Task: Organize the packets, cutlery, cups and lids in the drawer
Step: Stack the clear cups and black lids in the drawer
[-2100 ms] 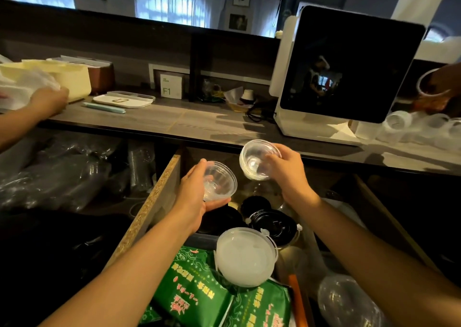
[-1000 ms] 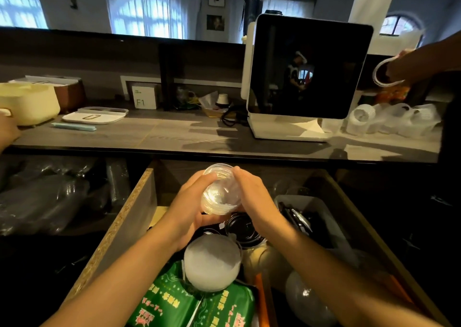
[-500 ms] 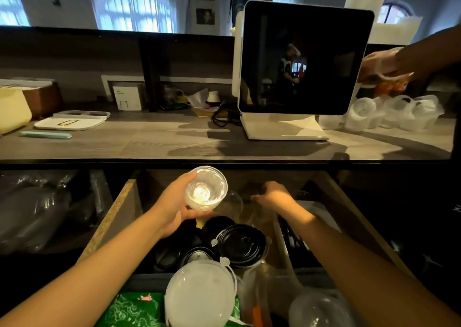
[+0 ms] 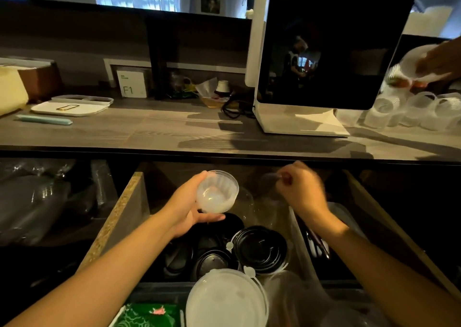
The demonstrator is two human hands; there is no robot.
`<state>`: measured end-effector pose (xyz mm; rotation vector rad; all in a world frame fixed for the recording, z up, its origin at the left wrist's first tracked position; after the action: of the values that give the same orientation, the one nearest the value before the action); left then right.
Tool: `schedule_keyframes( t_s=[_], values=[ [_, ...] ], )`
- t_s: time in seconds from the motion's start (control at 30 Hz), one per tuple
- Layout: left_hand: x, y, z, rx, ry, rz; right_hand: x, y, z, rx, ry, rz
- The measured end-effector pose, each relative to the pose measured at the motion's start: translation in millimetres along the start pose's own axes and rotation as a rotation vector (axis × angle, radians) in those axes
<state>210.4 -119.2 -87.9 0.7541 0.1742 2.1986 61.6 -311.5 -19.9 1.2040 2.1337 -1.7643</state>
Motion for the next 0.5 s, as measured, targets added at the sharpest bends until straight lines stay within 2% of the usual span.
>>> schedule_keyframes(
  t_s=[0.1, 0.17, 0.3, 0.4, 0.5],
  values=[
    [-0.8, -1.2, 0.6, 0.031, -0.007, -0.004, 6.1, -51.0, -23.2, -0.119, -0.068, 0.315],
    [-0.7, -0.6, 1.2, 0.045, -0.009, -0.025, 6.5, -65.4, -32.2, -0.285, -0.02, 0.391],
    [2.1, 7.0, 0.9, 0.03, 0.018, -0.083, -1.8, -34.1, -50.0, -0.627, 0.112, 0.21],
    [5.4, 14.8, 2.9, -0.063, 0.071, -0.141, -5.7, -4.5, -61.8, -0.674, 0.149, 0.092],
    [7.3, 15.8, 3.4, -0.113, 0.093, -0.122, -9.0, 9.6, -71.2, -0.65, 0.138, 0.061]
  ],
)
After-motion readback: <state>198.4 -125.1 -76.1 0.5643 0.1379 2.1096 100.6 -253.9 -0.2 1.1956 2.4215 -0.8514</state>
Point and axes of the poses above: each hand's wrist, its own x-axis away from the middle knuckle, its own y-axis out of the palm, z = x × y, the point moved 8 cm from there along -x, towards the middle knuckle, and after that the axes turned 9 degrees about -y, right-handed, at the moved point
